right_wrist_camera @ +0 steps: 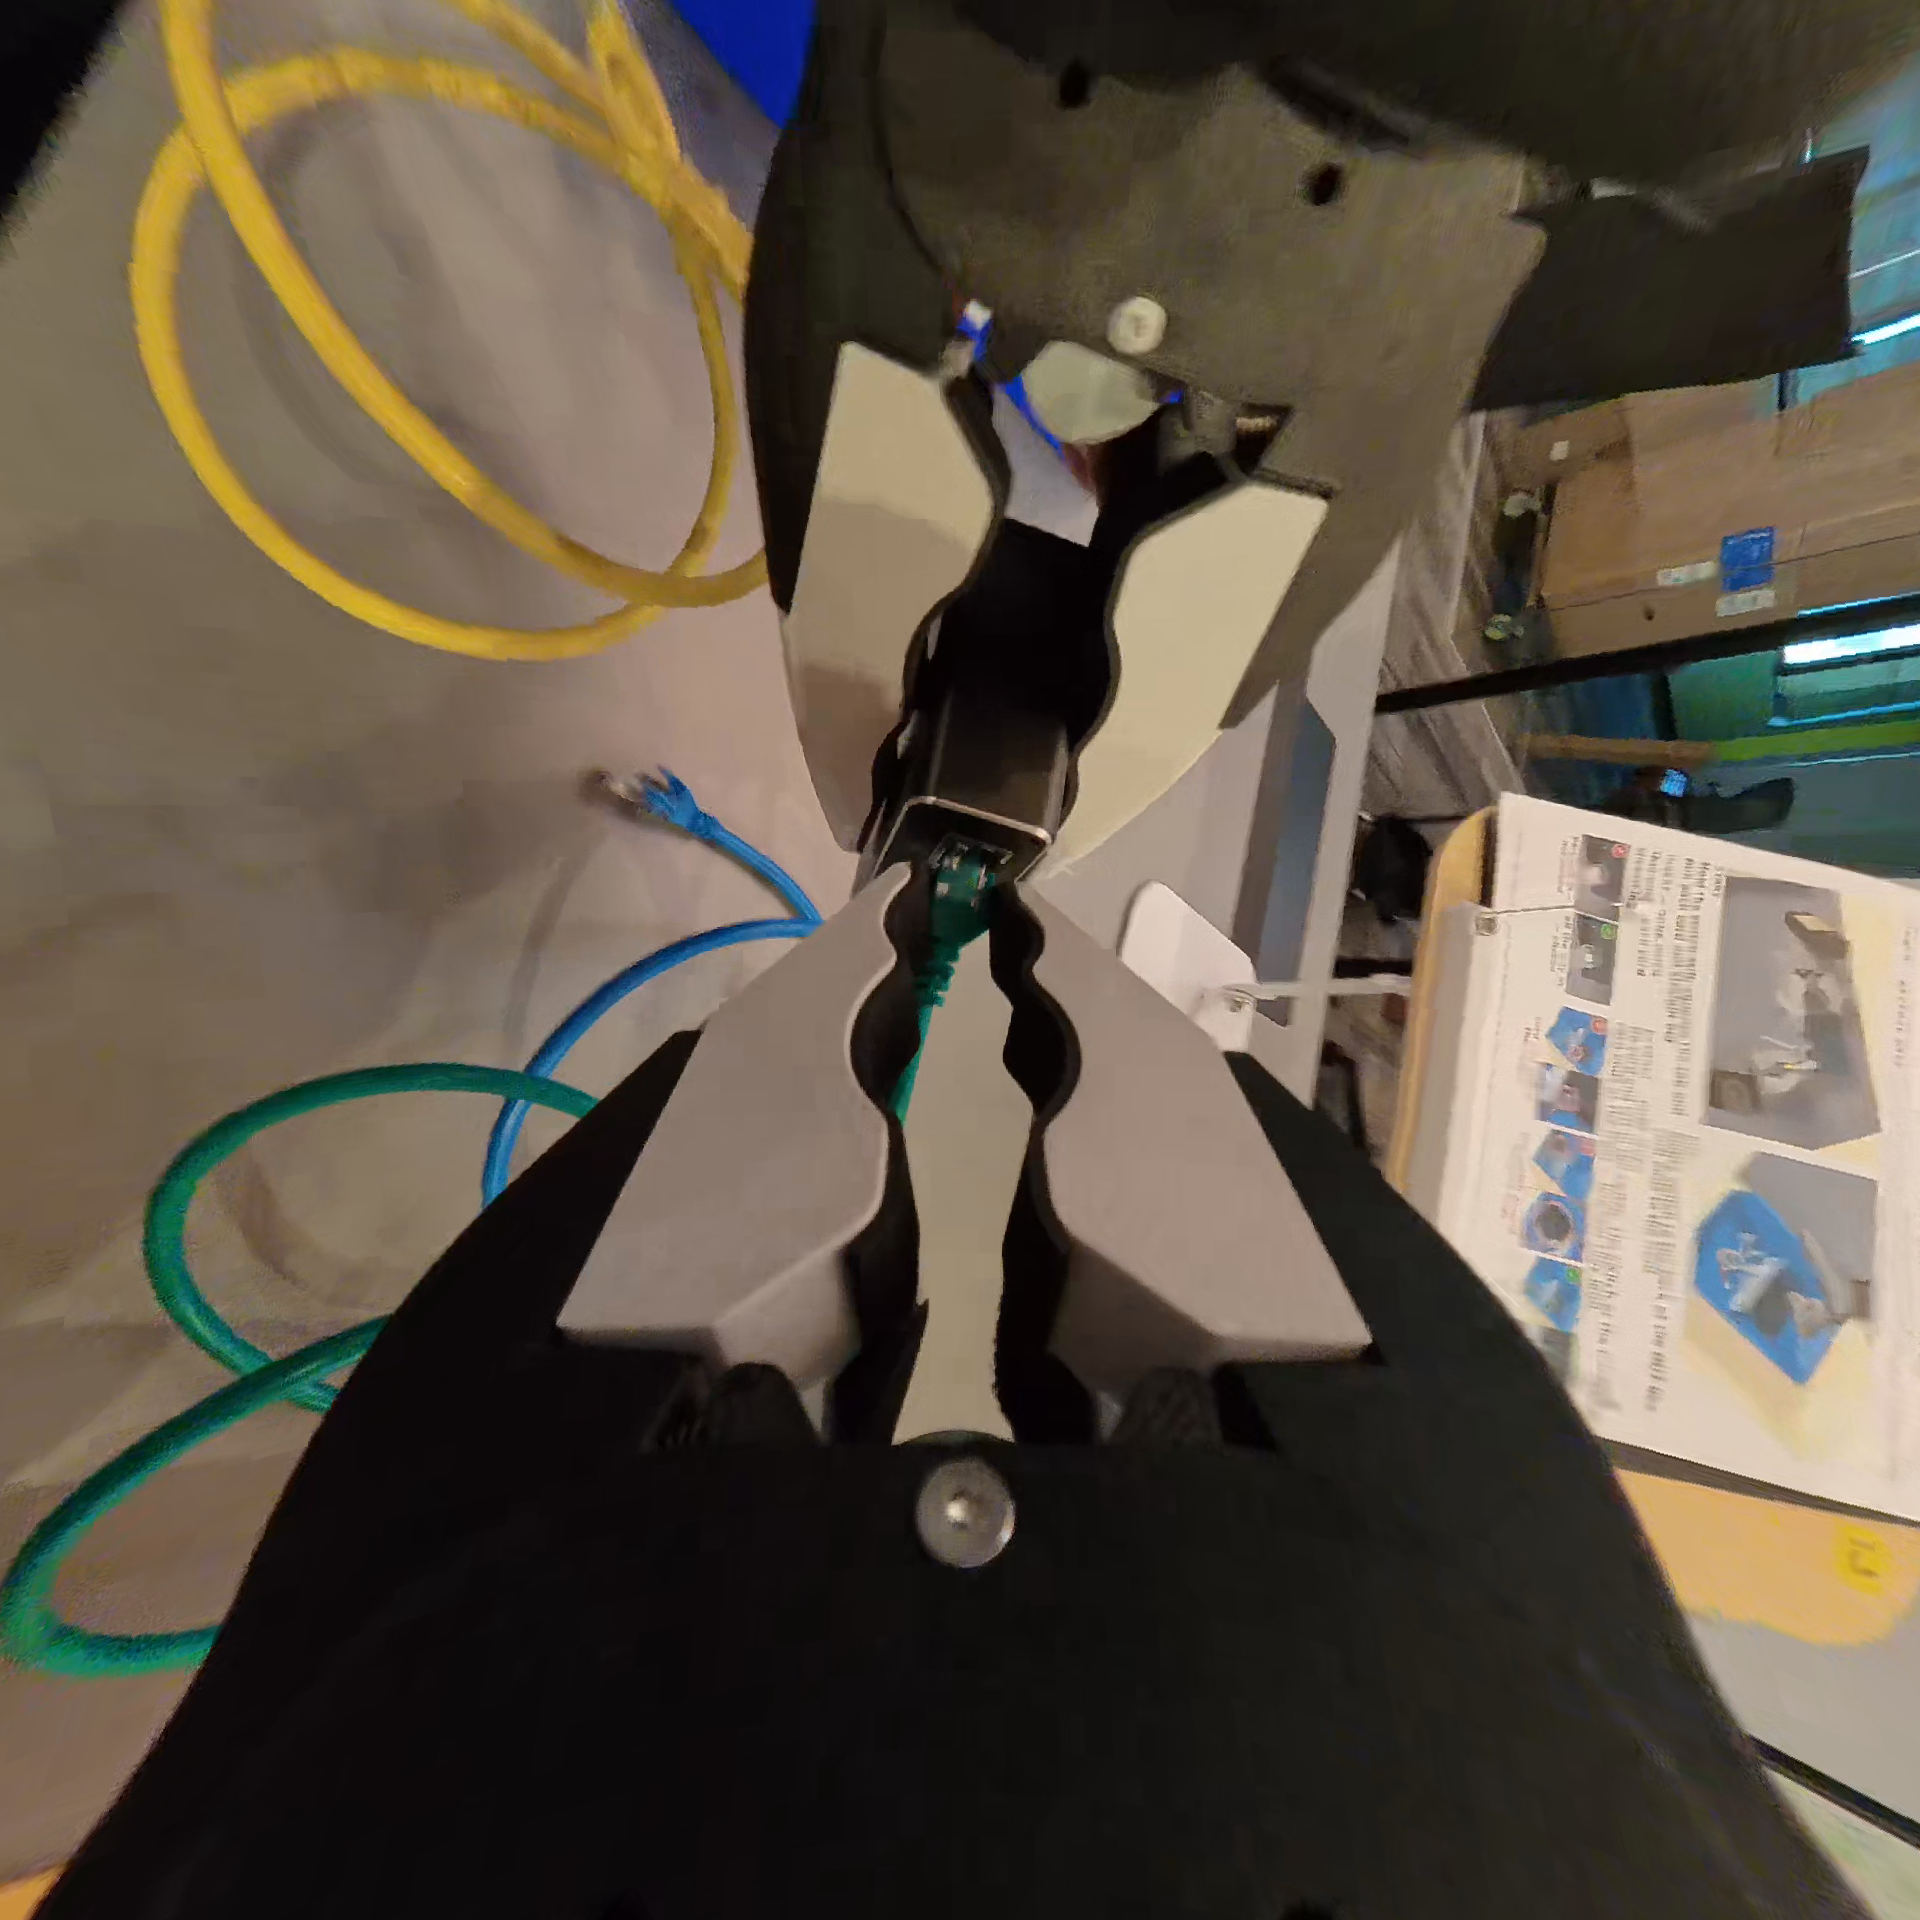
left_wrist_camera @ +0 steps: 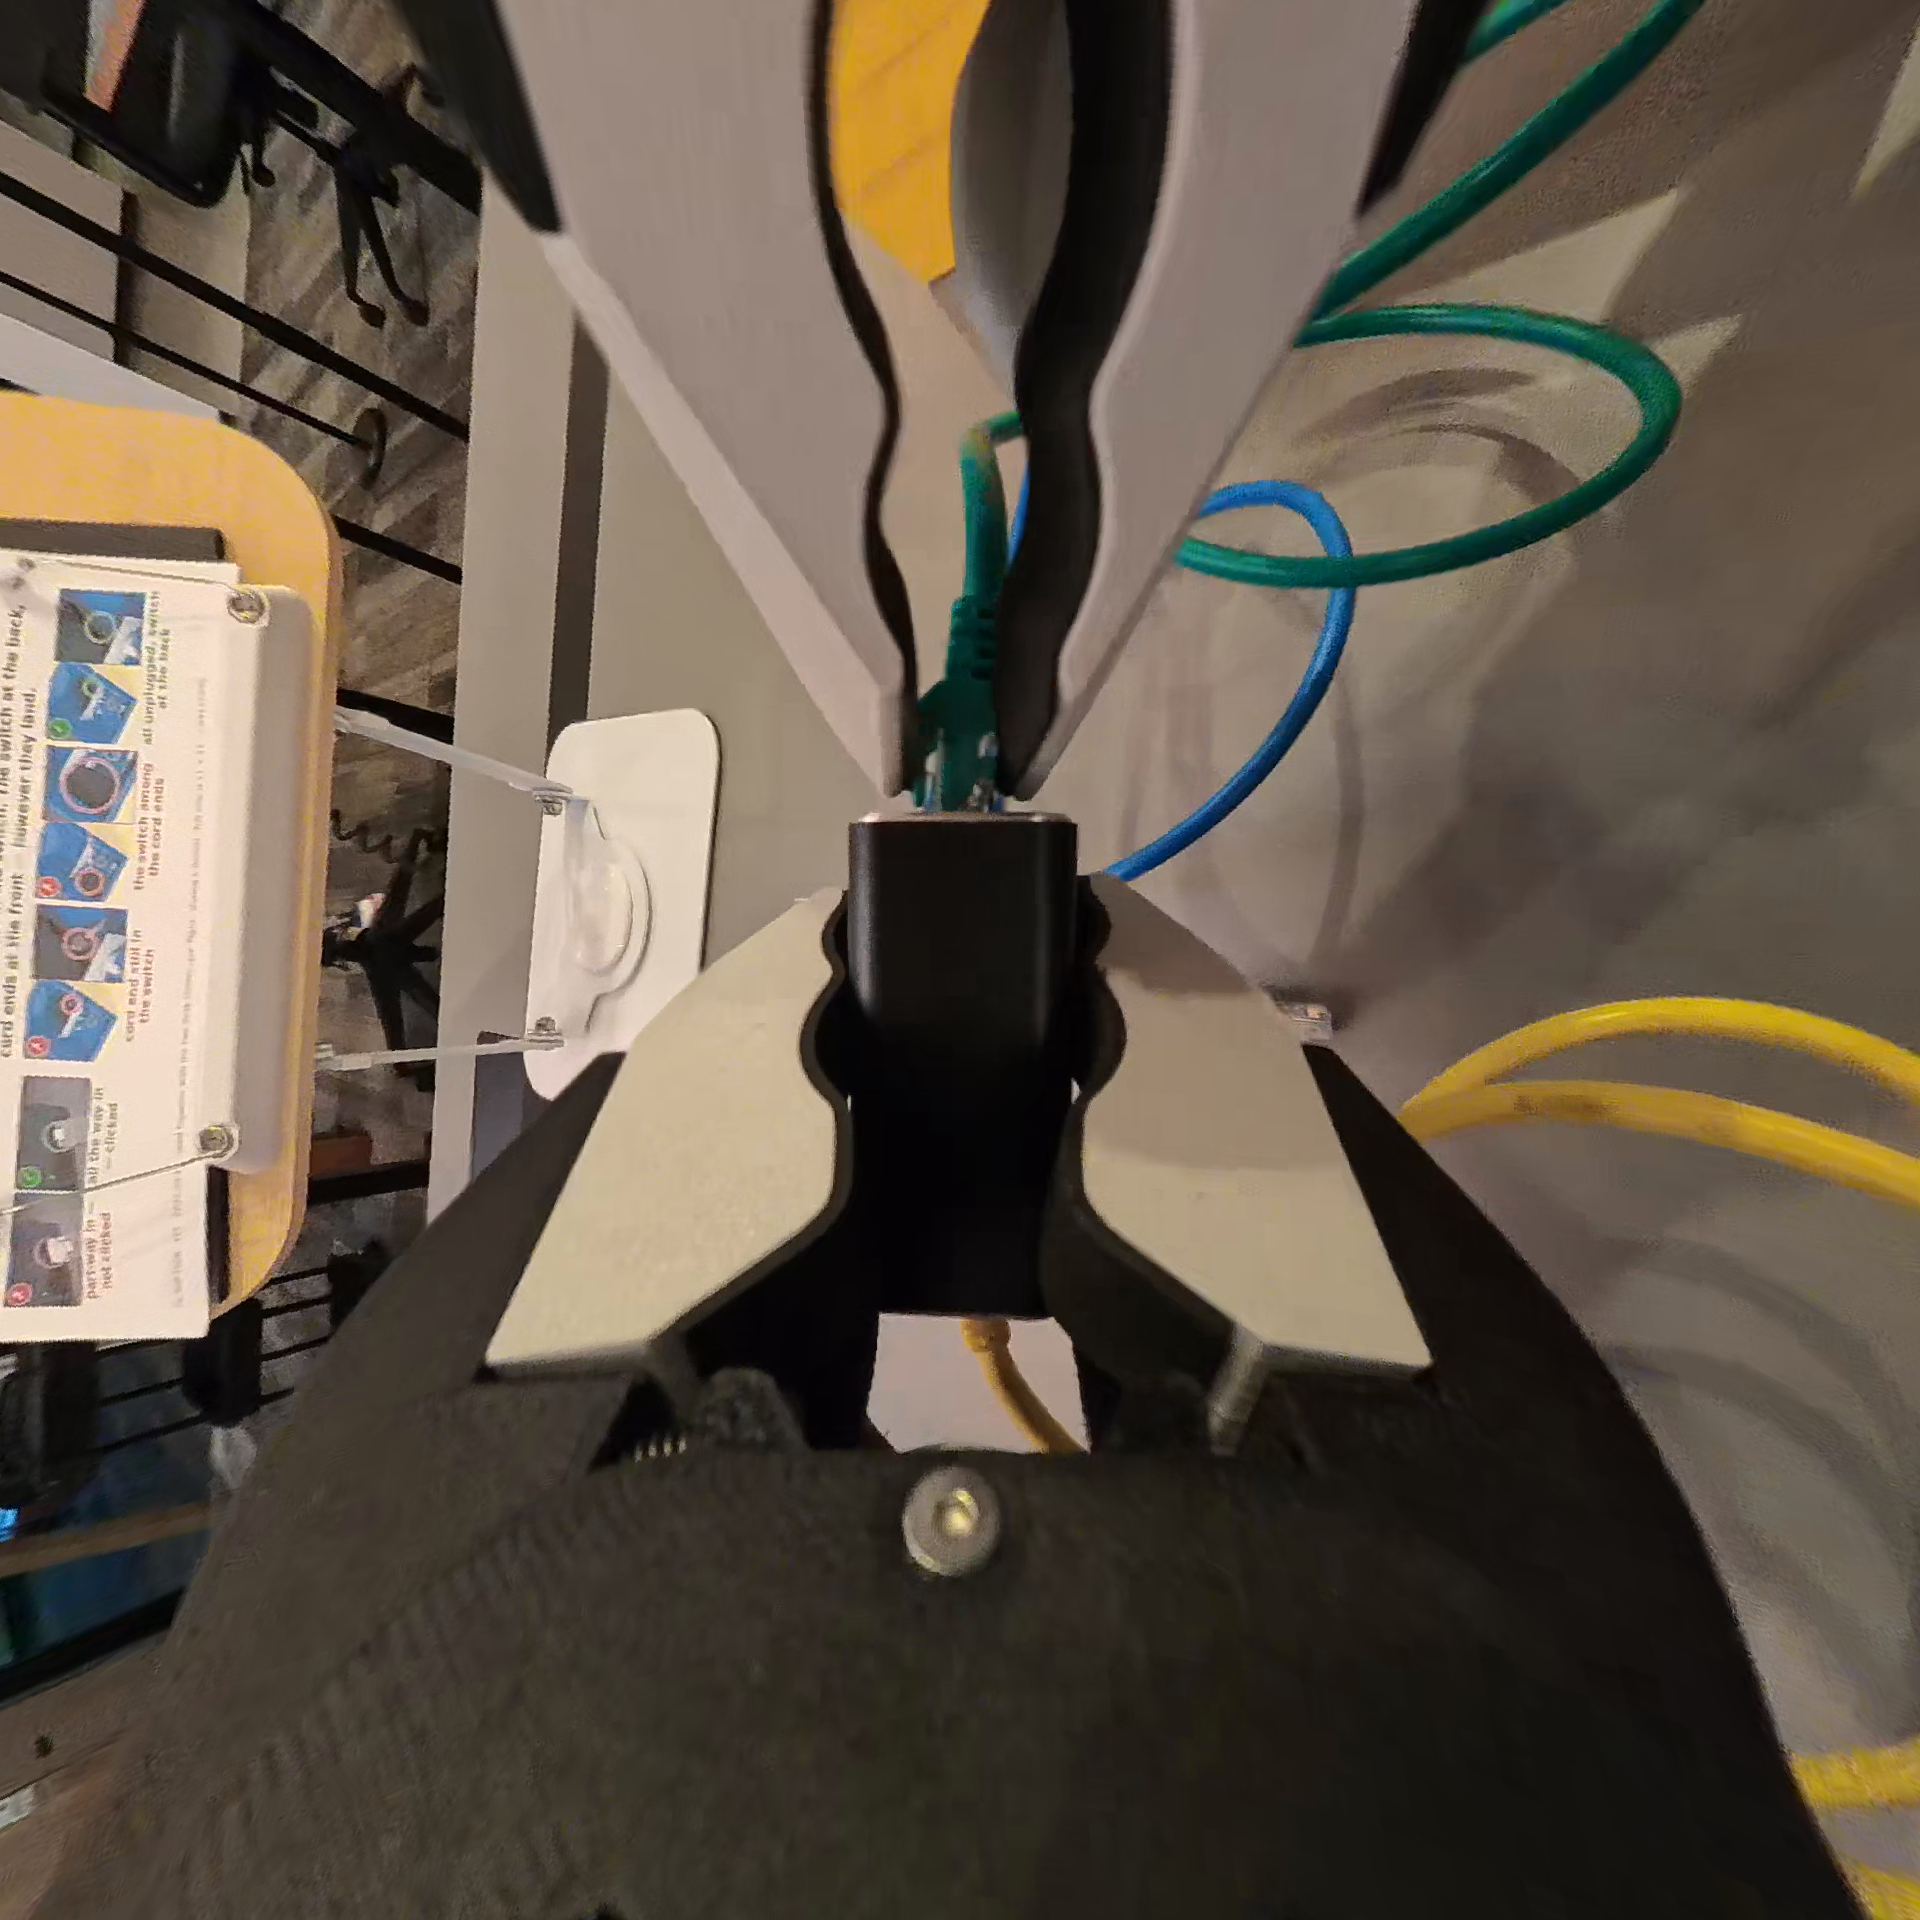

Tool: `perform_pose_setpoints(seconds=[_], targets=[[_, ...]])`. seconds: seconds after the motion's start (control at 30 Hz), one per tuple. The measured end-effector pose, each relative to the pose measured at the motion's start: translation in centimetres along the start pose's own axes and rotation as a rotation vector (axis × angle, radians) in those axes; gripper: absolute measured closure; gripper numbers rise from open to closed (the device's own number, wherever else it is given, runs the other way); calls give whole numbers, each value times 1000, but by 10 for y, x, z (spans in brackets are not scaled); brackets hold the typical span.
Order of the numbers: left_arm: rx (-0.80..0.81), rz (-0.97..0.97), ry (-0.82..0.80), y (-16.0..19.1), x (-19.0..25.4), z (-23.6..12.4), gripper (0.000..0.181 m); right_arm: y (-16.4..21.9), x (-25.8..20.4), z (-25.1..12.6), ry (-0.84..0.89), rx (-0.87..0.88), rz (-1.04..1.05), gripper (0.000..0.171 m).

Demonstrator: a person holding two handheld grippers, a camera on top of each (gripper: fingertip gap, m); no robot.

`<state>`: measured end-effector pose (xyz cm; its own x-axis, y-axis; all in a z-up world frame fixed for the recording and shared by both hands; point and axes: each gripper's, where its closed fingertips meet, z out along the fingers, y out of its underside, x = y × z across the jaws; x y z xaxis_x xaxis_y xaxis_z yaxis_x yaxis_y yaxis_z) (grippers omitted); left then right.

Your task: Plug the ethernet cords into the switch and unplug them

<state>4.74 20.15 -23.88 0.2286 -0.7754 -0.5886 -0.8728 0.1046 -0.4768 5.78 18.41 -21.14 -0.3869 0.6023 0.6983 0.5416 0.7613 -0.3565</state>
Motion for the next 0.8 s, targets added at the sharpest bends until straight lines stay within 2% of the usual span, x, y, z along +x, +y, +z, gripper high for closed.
perform_pose_setpoints(seconds=[0.23, 0.8], targets=[[59, 25, -9, -15, -2, -11, 144, -12, 3, -17, -59, 250, 207, 165], [77, 123, -92, -32, -11, -28, 145, -19, 13, -26, 22, 334, 233, 162]])
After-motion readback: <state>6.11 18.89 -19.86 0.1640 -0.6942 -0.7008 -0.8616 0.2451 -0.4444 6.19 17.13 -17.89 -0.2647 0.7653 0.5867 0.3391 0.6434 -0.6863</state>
